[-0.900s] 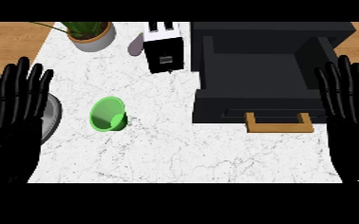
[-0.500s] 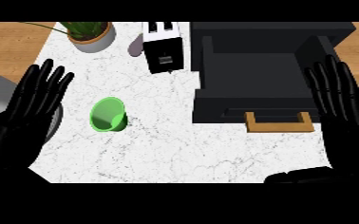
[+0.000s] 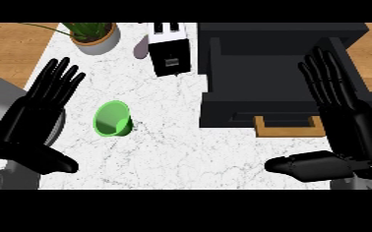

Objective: Pick up the cup, place it into the drawer and close the drawer

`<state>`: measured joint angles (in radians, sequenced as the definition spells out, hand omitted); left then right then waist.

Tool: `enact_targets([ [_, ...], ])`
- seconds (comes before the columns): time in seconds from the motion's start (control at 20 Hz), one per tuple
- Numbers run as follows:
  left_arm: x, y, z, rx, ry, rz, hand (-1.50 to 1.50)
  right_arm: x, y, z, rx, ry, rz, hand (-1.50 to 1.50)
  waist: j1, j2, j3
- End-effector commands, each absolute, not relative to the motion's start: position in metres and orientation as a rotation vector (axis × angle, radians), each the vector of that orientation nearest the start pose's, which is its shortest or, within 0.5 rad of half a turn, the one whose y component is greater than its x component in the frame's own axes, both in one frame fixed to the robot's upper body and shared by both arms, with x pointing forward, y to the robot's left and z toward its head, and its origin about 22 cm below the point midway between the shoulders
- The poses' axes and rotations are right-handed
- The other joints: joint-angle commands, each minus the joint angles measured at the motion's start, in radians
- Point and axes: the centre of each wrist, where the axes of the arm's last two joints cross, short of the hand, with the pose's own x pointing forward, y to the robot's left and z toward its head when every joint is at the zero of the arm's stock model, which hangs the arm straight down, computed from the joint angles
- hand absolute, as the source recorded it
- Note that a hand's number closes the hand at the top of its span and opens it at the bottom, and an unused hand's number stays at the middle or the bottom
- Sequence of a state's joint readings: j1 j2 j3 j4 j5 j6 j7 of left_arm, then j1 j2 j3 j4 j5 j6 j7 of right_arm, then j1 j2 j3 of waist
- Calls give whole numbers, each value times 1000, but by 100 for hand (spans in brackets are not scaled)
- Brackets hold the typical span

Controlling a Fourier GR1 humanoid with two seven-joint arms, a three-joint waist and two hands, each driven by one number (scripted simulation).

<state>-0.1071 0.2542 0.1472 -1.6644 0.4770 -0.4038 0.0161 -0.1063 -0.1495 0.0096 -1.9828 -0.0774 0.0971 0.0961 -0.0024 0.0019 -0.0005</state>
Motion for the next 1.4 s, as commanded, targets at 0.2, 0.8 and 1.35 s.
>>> enact_targets([
  [0.2, 290, 318, 11, -354, -1723, -139, -150, 267, -255, 118, 76, -1975, 257, -150, -2, 2, 0],
  [0.8, 297, 346, -55, -234, -1625, -131, -150, 266, -253, 123, 54, -2004, 260, -150, -4, 0, 0],
  [1.35, 295, 369, -94, -213, -1600, -109, -150, 277, -253, 148, 71, -2000, 272, -150, -22, 7, -2],
])
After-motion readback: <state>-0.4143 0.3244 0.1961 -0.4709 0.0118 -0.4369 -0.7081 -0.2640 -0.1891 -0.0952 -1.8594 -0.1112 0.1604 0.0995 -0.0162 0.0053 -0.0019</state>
